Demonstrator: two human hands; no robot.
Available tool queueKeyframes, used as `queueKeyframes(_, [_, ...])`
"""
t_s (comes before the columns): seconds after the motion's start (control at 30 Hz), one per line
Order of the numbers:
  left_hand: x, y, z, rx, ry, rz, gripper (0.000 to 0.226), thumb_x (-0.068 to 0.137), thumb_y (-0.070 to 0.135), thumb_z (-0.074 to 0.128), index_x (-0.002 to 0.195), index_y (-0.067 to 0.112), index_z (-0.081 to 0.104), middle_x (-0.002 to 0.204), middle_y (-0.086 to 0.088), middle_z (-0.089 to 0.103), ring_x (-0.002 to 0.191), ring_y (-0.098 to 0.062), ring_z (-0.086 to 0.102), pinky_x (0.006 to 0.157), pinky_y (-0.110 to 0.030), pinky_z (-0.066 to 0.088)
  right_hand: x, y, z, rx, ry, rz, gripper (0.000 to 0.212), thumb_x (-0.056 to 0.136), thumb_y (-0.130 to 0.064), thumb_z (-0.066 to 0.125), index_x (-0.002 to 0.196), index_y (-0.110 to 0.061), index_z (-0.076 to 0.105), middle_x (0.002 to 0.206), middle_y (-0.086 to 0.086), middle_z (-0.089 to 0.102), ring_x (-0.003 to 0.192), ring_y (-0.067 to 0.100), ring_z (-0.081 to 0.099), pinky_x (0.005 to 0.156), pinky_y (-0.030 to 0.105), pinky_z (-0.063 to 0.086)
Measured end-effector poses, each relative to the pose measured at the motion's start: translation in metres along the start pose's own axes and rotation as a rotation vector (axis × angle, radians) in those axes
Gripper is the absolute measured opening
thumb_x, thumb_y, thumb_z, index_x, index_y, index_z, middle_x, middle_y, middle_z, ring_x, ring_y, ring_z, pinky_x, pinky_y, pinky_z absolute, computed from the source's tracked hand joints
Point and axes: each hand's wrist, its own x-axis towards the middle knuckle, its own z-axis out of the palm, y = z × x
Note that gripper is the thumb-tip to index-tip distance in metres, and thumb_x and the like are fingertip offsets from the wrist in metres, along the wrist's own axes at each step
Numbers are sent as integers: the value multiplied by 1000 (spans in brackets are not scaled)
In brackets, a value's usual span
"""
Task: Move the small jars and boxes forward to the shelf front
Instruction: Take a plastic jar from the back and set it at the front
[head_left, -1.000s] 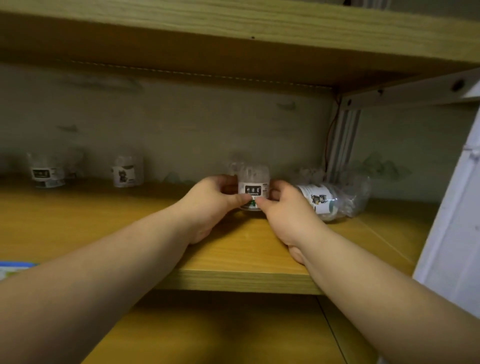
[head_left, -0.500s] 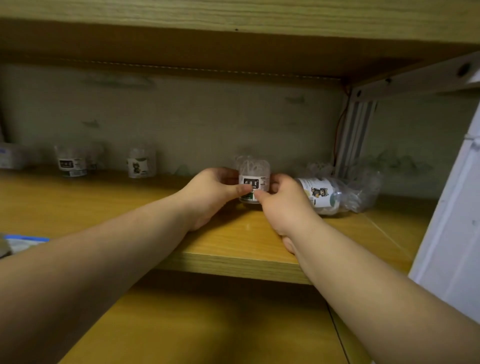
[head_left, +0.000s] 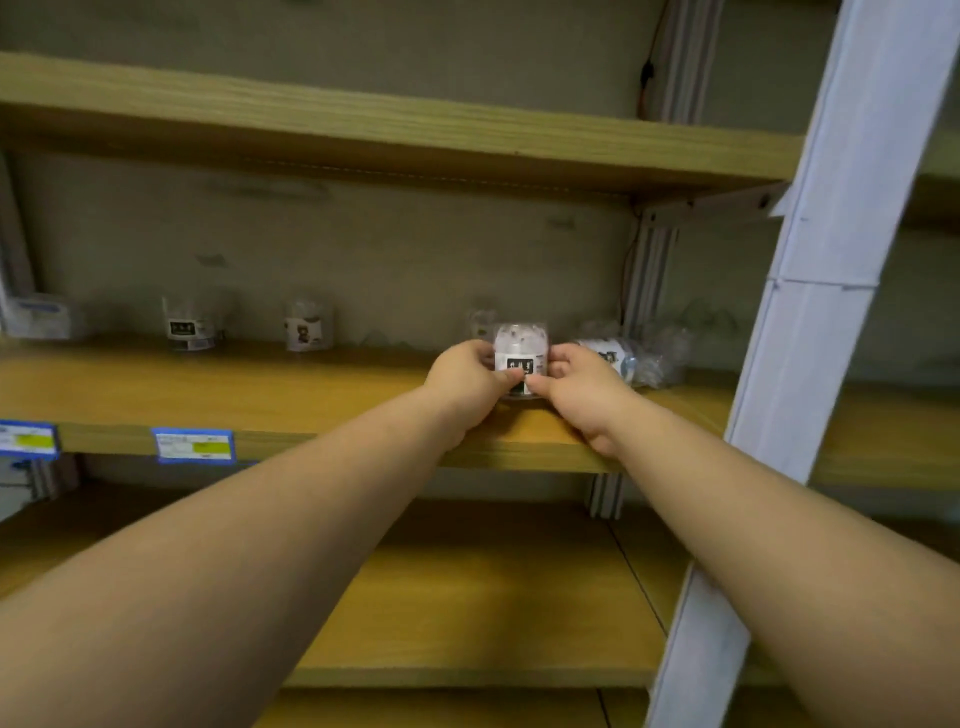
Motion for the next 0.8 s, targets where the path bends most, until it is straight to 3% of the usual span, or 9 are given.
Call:
queueKeyframes(0.17, [-30, 13, 0, 192, -12, 58, 31, 95, 30, 64, 120, 10, 65, 114, -8, 70, 98, -24, 64, 75, -29, 47, -31, -1, -4, -178, 35, -36, 37, 95, -11, 63, 131, -15, 58, 120, 0, 70, 110, 16, 65, 100, 37, 50])
queueKeyframes(0.37, [-42, 17, -2, 283, 18, 76, 32, 93, 31, 67, 117, 9, 65, 113, -9, 71, 103, -26, 65, 84, -33, 50, -38, 8, 3, -236, 75, -134, 37, 94, -17, 62, 130, -22, 56, 123, -4, 67, 112, 15, 64, 101, 43, 51])
queueKeyframes(0.57, [-44, 14, -3, 319, 50, 39, 30, 90, 34, 71, 107, 11, 62, 107, -7, 71, 99, -24, 66, 88, -40, 53, -32, 19, 6, -297, 83, -187, 16, 94, -25, 59, 110, -27, 56, 107, -5, 67, 100, 19, 65, 92, 48, 54])
queueKeyframes(0.63, [-47, 14, -6, 330, 67, 40, 30, 91, 34, 70, 107, 10, 62, 107, -7, 71, 99, -24, 66, 88, -39, 53, -34, 18, 8, -316, 88, -211, 22, 95, -27, 59, 117, -26, 57, 112, -5, 67, 104, 20, 64, 93, 47, 53])
queueKeyframes(0.73, [-54, 14, -18, 318, 58, -4, 30, 94, 33, 67, 112, 10, 63, 108, -5, 70, 100, -22, 66, 82, -33, 51, -38, 11, 16, -213, 64, -196, 47, 95, -25, 62, 141, -23, 51, 132, -6, 63, 120, 17, 60, 102, 45, 49])
queueKeyframes(0.8, [-56, 13, -34, 330, 34, -24, 29, 95, 33, 66, 112, 9, 64, 107, -6, 71, 100, -23, 66, 77, -29, 47, -42, 2, 26, -162, 35, -191, 51, 95, -21, 63, 144, -22, 49, 134, -6, 62, 120, 15, 60, 103, 42, 49])
